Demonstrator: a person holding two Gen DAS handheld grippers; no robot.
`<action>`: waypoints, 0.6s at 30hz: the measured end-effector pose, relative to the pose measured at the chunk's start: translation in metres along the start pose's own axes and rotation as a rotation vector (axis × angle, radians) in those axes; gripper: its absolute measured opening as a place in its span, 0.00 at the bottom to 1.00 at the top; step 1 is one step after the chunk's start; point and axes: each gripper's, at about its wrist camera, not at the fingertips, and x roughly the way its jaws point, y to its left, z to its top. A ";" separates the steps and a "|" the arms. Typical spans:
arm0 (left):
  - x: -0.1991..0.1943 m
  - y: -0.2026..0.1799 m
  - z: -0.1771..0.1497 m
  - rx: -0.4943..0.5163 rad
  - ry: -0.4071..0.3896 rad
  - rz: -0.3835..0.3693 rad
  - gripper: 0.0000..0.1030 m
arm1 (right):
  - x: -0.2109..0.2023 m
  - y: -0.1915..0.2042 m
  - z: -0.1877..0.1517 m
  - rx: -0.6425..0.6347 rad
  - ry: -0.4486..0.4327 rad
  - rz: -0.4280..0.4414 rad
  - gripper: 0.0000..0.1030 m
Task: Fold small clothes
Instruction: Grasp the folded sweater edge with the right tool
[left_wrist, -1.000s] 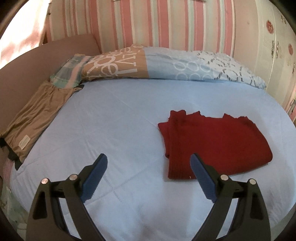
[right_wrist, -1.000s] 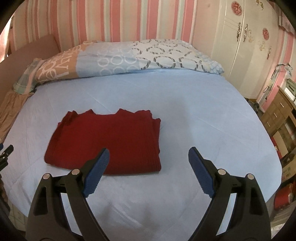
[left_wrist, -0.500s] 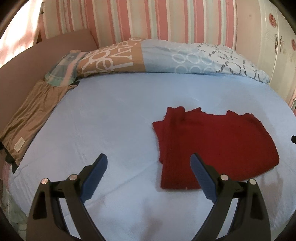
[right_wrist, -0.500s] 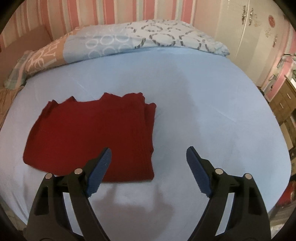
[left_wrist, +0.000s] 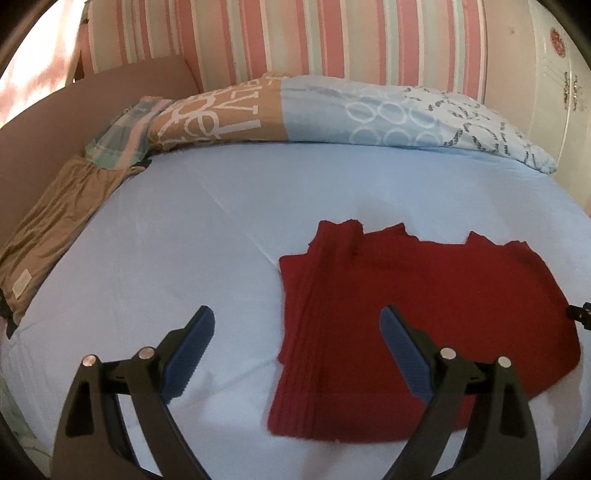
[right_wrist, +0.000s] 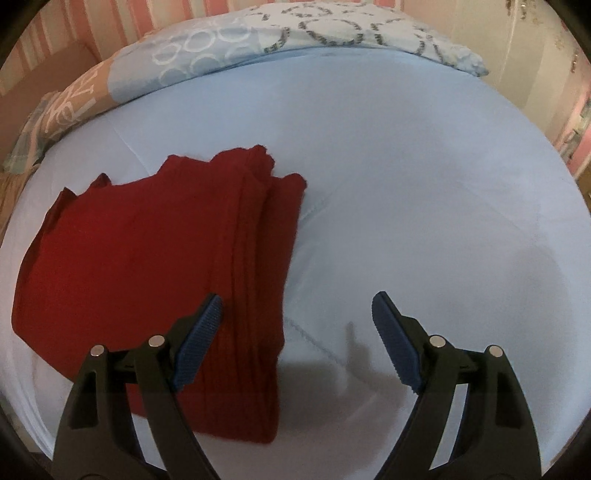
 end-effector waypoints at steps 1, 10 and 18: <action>0.005 -0.002 0.000 0.001 0.004 0.003 0.89 | 0.003 0.000 0.001 -0.004 -0.001 0.003 0.80; 0.051 -0.007 0.000 0.003 0.067 0.016 0.89 | 0.039 0.001 0.009 0.036 0.074 0.041 0.80; 0.067 0.002 -0.007 -0.011 0.100 0.011 0.89 | 0.046 0.002 0.006 0.094 0.100 0.180 0.28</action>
